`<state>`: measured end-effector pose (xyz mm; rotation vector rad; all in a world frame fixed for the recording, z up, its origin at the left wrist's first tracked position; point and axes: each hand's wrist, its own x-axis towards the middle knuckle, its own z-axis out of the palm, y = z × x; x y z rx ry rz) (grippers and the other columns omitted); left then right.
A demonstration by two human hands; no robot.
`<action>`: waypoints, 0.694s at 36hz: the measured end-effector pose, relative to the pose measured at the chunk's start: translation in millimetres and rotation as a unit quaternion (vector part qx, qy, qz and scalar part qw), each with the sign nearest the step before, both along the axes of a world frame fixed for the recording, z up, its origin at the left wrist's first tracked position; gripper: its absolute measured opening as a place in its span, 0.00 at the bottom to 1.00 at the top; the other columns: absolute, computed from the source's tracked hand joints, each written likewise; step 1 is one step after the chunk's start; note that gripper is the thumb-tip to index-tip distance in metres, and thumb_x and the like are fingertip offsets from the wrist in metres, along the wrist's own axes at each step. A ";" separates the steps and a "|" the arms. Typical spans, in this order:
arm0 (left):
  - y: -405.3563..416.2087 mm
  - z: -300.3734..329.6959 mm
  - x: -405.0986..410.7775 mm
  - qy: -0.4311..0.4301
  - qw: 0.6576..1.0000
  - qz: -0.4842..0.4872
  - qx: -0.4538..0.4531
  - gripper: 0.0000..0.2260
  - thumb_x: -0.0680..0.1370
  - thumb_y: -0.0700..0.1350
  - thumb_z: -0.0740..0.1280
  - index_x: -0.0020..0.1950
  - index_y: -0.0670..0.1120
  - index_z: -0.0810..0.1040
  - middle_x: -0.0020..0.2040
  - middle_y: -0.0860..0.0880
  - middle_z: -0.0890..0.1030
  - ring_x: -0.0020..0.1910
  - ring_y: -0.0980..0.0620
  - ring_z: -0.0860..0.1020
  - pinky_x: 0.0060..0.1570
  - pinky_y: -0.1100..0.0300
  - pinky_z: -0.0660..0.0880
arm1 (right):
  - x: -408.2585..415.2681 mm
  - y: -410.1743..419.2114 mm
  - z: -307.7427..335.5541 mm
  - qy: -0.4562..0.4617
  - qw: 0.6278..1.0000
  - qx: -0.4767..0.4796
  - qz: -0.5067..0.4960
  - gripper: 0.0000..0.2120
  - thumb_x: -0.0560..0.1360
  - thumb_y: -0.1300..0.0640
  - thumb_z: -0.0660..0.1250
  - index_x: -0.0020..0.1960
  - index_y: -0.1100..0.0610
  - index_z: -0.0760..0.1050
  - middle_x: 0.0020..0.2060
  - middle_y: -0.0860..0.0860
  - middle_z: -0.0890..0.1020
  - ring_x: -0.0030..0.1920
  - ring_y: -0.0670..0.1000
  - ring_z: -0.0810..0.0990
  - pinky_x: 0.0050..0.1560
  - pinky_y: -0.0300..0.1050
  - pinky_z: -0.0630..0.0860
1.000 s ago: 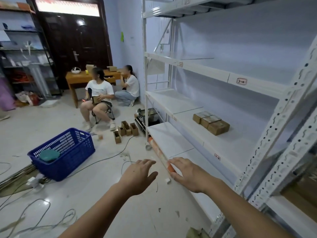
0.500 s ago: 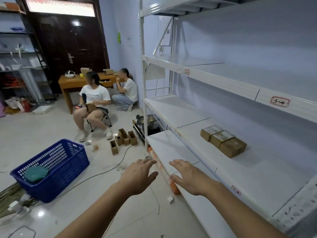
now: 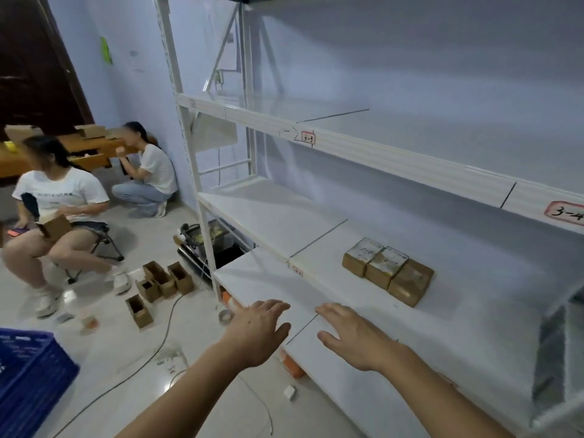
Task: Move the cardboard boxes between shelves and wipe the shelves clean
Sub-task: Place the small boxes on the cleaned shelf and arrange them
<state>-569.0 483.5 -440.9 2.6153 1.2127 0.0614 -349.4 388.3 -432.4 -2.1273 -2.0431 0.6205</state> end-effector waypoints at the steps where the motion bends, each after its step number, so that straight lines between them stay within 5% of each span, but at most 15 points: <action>1: 11.2 -0.1 4.1 0.002 1.000 -0.016 0.000 0.24 0.85 0.61 0.55 0.79 0.55 0.65 0.79 0.54 0.67 0.76 0.51 0.67 0.75 0.52 0.65 | 2.4 5.0 -0.8 0.001 1.000 -0.002 -0.016 0.29 0.84 0.42 0.56 0.82 0.48 0.56 0.81 0.44 0.58 0.80 0.45 0.56 0.79 0.45 0.56; 19: 120.5 -36.6 149.6 -0.022 0.976 -0.212 -0.038 0.24 0.85 0.57 0.56 0.80 0.51 0.65 0.78 0.54 0.68 0.75 0.51 0.68 0.73 0.56 0.65 | 100.1 33.3 -20.6 0.007 0.976 -0.031 -0.217 0.29 0.85 0.43 0.55 0.83 0.48 0.54 0.82 0.45 0.55 0.81 0.46 0.53 0.78 0.45 0.55; 25: 143.5 -38.3 192.8 -0.007 0.973 -0.228 -0.028 0.23 0.85 0.58 0.56 0.79 0.52 0.65 0.77 0.55 0.69 0.73 0.51 0.69 0.72 0.55 0.66 | 145.3 57.2 -24.9 0.020 0.971 -0.017 -0.239 0.28 0.84 0.42 0.55 0.82 0.48 0.56 0.81 0.43 0.57 0.78 0.48 0.62 0.75 0.48 0.64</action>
